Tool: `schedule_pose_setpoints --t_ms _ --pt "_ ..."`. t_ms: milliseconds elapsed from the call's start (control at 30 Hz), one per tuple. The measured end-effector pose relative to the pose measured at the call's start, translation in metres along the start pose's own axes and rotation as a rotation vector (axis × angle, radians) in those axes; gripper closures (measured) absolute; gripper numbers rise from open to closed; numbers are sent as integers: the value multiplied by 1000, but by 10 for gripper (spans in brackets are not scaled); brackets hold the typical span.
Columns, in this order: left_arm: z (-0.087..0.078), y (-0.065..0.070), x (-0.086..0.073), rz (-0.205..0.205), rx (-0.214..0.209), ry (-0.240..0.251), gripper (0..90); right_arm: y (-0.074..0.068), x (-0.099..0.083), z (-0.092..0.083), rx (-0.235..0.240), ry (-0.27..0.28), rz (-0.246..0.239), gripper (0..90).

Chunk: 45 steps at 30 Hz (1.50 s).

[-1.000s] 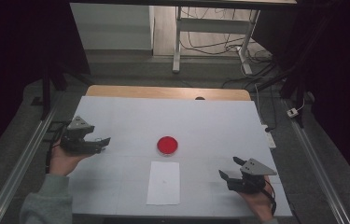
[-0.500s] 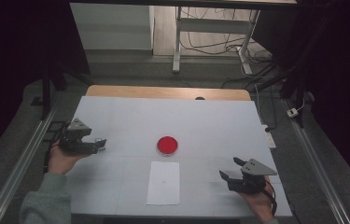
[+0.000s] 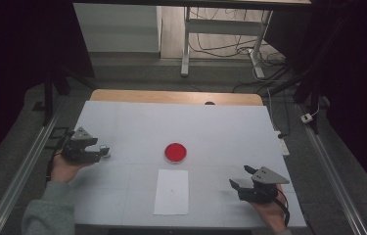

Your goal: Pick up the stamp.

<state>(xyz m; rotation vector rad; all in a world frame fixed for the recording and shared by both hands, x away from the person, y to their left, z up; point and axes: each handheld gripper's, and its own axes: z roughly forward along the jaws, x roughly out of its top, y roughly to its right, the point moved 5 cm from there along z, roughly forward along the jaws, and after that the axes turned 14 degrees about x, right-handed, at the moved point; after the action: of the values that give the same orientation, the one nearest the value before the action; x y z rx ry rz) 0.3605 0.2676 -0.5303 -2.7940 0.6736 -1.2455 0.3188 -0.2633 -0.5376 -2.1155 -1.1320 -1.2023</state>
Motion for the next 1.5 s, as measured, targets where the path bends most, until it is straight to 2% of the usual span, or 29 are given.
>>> schedule_pose_setpoints --t_ms 233,533,667,867,1167,1367,1500 --pt "8 3 -4 66 -2 -22 437 1 -1 0 -2 -4 -1 239" --pt "13 3 -7 85 2 -9 517 1 -1 0 -2 -6 3 240" --pt "14 3 -7 77 -2 -1 546 1 -1 0 -3 -5 3 240" --pt "14 4 -6 88 -1 14 589 2 -2 0 -5 -7 3 240" --pt "15 2 -7 84 16 19 699 2 -2 -1 -8 -8 3 240" --pt "15 4 -7 73 -23 29 748 3 -2 -1 -11 -9 6 240" --pt "15 4 -7 68 -27 28 756 3 -2 -2 -11 -10 7 240"
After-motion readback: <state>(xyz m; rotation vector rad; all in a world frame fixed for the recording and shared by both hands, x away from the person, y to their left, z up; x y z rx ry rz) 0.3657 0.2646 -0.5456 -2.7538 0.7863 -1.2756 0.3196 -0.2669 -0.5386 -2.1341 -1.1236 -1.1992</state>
